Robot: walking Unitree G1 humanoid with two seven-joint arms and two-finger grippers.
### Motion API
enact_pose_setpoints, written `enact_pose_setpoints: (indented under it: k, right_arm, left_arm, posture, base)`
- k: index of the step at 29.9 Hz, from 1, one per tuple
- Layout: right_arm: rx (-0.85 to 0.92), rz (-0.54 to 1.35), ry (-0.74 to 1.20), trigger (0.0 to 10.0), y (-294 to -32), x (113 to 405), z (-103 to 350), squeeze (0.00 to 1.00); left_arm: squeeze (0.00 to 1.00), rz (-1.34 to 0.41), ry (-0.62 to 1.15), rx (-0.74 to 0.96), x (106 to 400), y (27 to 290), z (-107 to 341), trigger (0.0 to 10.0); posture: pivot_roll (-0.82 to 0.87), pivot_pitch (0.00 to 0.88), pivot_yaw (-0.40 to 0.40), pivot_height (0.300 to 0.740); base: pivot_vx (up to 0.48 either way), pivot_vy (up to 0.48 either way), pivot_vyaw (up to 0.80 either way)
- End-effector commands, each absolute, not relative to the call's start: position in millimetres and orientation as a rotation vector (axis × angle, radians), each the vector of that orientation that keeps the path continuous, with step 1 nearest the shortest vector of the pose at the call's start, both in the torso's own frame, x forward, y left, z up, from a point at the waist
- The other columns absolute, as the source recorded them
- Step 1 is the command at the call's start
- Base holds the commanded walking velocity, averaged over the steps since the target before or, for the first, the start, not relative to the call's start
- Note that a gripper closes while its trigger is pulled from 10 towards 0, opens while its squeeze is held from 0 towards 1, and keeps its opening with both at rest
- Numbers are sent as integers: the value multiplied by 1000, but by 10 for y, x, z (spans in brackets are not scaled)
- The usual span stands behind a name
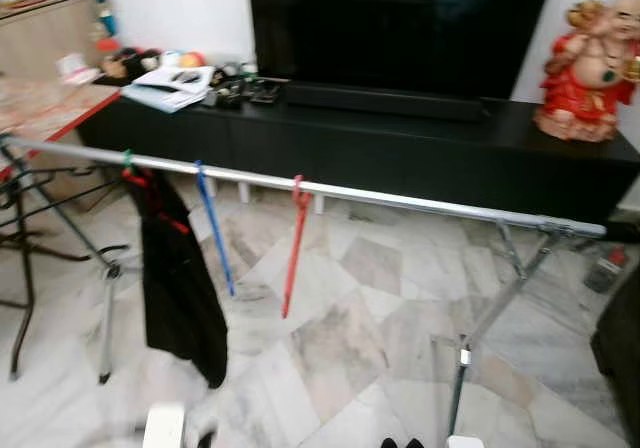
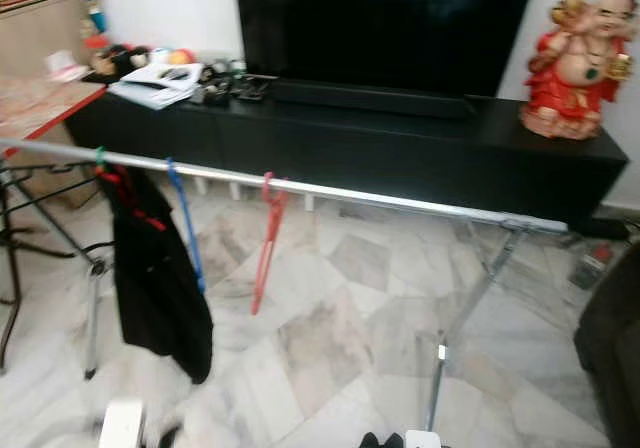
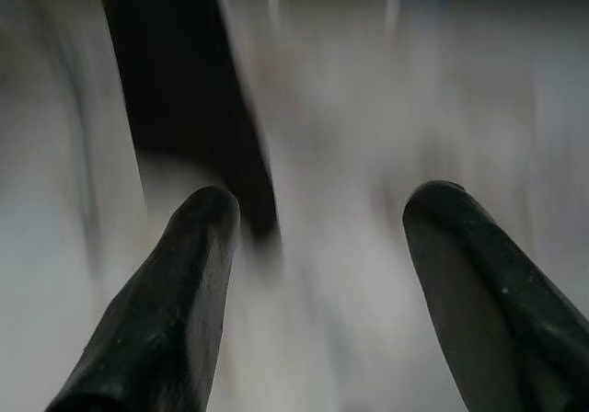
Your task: Hang hanger
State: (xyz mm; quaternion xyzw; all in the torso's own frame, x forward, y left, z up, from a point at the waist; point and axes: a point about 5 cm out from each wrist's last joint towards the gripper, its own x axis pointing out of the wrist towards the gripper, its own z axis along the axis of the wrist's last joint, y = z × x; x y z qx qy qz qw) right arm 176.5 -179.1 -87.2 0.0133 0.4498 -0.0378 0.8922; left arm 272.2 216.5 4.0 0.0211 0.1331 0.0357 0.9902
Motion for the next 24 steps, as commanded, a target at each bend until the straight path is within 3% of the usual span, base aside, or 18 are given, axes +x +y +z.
enact_pose_setpoints:
  k: [1, 22, 24]
  right_arm:
    - [38, -109, 928, 10000, -1811, 1758, -872, 0]
    - [59, -63, 917, 10000, -1654, 1762, -880, 0]
    - [53, -68, 910, 10000, -1666, 1768, -875, 0]
  left_arm:
    - [0, 79, 182, 50, 2811, 2187, 184, 10000]
    - [0, 27, 123, 53, 2828, 2247, 260, 10000]
    - [0, 16, 32, 84, 2951, 2130, 456, 10000]
  posture:
    - [-3, 0, 27, 740]
    - [3, 0, 81, 740]
    - [12, 0, 77, 740]
  base:
    - [0, 0, 0]
    - [0, 0, 0]
    - [292, 0, 800]
